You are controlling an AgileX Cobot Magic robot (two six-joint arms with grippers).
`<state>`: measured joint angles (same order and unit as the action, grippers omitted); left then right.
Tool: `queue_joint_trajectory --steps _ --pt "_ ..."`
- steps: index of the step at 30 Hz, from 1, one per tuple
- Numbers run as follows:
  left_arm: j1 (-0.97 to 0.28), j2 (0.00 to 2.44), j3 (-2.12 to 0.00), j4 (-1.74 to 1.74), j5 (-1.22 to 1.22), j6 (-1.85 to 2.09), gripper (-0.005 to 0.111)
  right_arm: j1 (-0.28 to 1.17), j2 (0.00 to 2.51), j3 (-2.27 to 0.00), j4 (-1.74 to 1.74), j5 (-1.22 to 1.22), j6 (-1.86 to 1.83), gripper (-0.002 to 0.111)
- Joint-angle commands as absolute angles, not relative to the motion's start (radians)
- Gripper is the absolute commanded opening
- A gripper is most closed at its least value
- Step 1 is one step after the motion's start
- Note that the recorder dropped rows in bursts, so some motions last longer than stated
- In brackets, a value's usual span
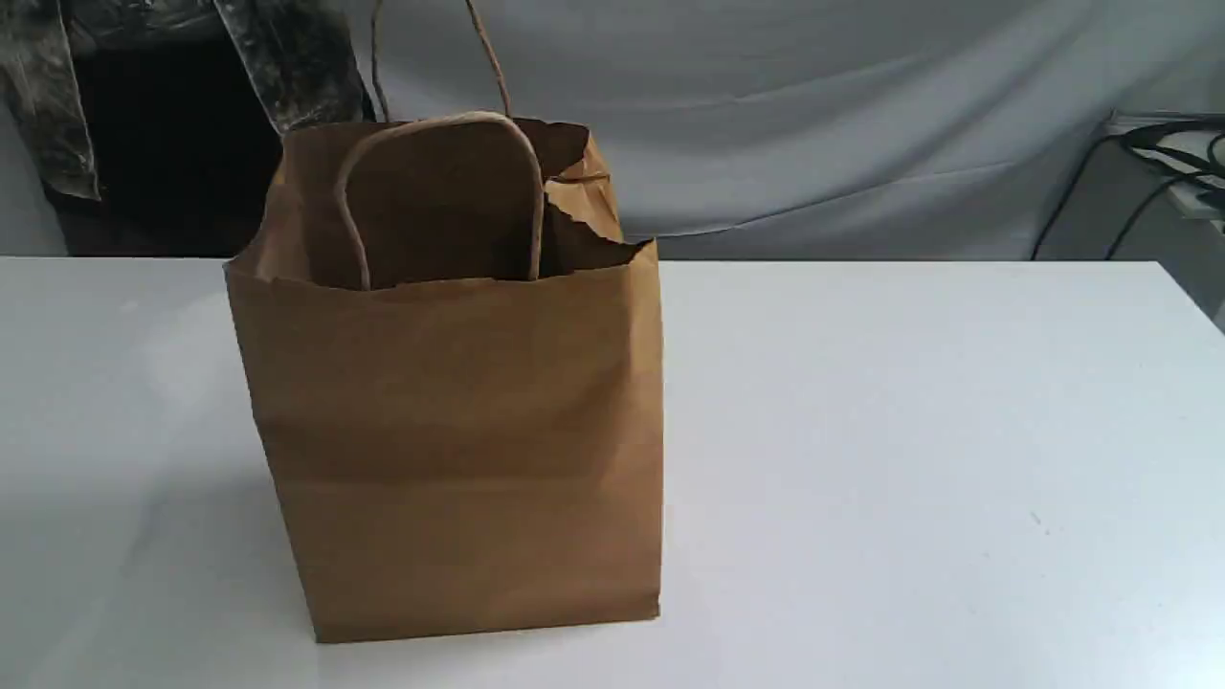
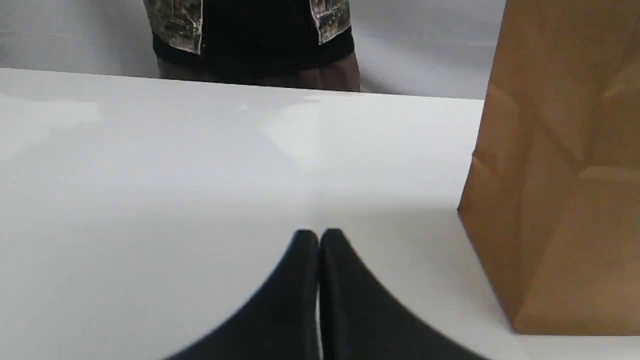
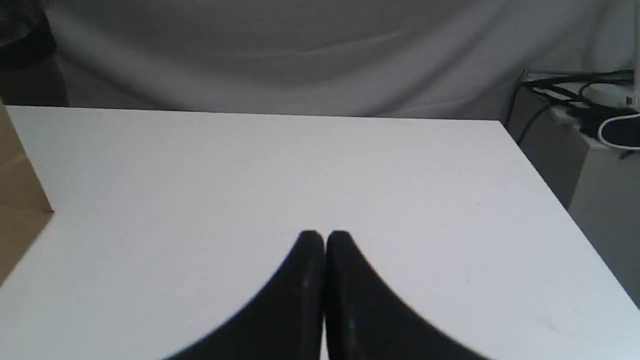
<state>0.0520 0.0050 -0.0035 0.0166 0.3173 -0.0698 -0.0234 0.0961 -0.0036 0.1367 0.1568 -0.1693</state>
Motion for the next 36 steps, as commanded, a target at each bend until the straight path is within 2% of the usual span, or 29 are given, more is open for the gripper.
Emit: queue_joint_trajectory --steps 1,11,36 --pt "0.054 0.000 0.000 0.019 0.314 -0.070 0.000 -0.031 0.029 0.000 0.138 0.213 -0.187 0.000" --pt "0.054 0.000 0.000 0.019 0.314 -0.070 0.000 0.025 0.000 0.000 0.093 0.304 -0.207 0.000" --pt "0.054 0.000 0.000 0.019 0.314 -0.070 0.000 0.025 0.000 0.000 0.026 0.326 -0.203 0.000"
